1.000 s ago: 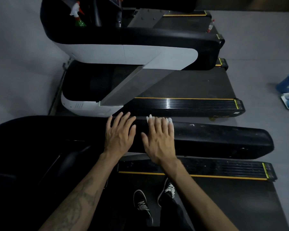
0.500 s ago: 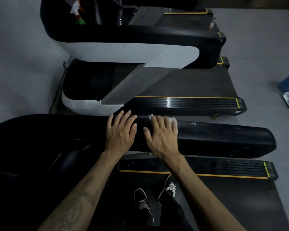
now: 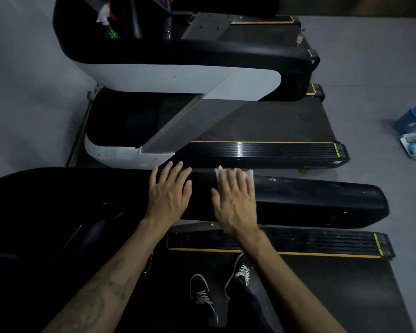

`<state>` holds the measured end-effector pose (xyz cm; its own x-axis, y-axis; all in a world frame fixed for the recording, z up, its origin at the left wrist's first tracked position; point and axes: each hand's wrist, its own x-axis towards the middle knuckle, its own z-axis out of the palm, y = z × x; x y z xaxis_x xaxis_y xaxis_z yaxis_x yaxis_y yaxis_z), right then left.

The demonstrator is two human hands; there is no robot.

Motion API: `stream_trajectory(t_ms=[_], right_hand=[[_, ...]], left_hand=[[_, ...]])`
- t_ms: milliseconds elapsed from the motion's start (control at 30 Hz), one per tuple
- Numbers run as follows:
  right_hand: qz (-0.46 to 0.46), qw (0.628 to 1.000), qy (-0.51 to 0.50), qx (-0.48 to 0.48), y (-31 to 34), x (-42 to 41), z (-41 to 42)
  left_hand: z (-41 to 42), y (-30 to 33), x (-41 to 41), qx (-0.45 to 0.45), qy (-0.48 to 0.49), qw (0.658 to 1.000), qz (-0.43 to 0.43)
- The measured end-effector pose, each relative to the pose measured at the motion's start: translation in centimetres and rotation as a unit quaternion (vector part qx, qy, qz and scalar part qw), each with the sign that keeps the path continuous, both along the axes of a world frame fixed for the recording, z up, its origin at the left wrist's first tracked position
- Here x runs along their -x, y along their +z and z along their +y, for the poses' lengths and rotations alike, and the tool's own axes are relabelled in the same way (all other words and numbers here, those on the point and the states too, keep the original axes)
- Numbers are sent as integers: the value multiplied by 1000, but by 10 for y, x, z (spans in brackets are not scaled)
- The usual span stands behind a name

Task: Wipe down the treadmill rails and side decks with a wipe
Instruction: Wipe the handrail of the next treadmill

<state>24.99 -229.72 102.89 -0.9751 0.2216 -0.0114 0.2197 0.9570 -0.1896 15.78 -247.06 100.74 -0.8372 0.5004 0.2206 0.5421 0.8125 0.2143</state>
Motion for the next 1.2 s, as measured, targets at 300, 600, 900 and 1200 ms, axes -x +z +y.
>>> stream_trajectory(t_ms=[300, 600, 900, 1200], right_hand=[[17, 998, 50, 25, -11, 2, 9], [52, 996, 67, 23, -20, -15, -15], [61, 998, 10, -10, -27, -31, -15], [73, 996, 45, -10, -26, -19, 2]], left_hand=[[20, -4, -14, -37, -20, 999, -4], [20, -6, -13, -20, -21, 1000, -12], [21, -3, -14, -5, -20, 1000, -9], [19, -4, -13, 18, -35, 999, -11]])
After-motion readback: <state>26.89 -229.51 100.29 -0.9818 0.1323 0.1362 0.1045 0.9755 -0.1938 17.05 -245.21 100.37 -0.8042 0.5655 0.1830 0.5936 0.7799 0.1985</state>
